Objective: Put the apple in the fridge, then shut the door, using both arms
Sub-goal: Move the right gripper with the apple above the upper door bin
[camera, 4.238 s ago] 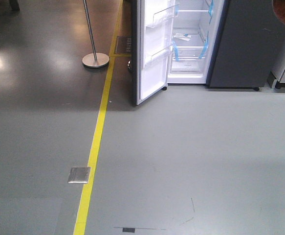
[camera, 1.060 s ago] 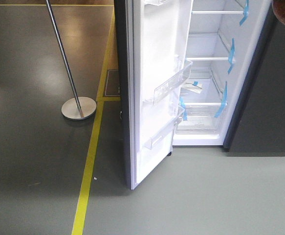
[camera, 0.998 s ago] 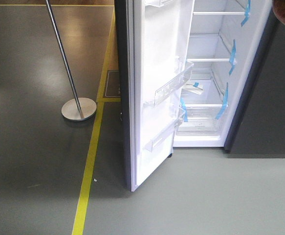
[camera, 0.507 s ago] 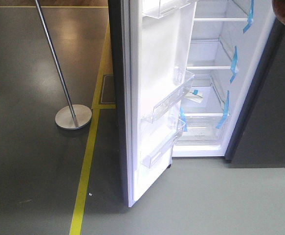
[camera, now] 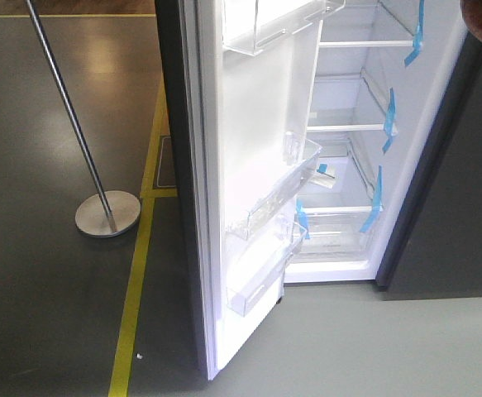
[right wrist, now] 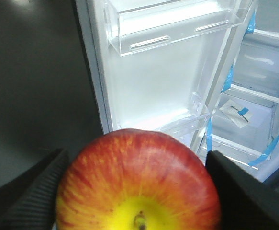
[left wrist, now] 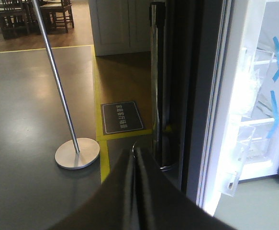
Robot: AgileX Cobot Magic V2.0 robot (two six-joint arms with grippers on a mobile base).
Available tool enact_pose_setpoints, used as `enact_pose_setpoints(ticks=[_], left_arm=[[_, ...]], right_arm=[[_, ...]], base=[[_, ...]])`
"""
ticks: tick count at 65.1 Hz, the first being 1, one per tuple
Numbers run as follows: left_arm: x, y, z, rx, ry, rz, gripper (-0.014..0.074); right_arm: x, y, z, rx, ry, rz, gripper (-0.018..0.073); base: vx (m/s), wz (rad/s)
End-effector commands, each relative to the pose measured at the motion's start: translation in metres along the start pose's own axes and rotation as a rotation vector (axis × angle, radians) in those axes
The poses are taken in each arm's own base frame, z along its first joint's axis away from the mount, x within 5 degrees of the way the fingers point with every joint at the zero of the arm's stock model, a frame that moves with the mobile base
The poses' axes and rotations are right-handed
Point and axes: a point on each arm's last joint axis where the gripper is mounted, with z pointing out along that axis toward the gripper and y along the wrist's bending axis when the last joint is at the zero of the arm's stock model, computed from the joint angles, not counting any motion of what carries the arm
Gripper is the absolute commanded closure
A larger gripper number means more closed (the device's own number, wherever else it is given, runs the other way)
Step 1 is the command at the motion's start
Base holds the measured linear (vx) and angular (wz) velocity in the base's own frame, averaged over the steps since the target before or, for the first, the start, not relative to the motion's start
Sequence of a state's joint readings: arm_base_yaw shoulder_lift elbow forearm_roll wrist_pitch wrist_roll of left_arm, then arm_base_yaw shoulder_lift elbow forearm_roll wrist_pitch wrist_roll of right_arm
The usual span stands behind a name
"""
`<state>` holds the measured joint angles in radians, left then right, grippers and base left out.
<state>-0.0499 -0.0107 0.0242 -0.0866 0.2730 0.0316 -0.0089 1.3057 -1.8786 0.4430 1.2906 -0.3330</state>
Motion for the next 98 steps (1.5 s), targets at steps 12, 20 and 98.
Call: enact_pose_setpoints(ticks=[12, 20, 98], left_arm=[[-0.0128, -0.0003, -0.0033, 0.0, -0.103, -0.01, 0.0603], [-0.0128, -0.0003, -0.0033, 0.0, -0.103, -0.01, 0.0603], [-0.0128, -0.0003, -0.0033, 0.0, -0.103, -0.01, 0.0603]], right_arm=[[-0.0052, 0.0076, -0.0154, -0.009, -0.059, -0.023, 0.0455], [-0.0052, 0.0076, -0.0154, -0.009, -0.059, -0.023, 0.0455], [-0.0052, 0.0076, -0.0154, -0.009, -0.059, -0.023, 0.0455]], base=[[0.17, -0.01], [0.17, 0.01], [0.12, 0.02]])
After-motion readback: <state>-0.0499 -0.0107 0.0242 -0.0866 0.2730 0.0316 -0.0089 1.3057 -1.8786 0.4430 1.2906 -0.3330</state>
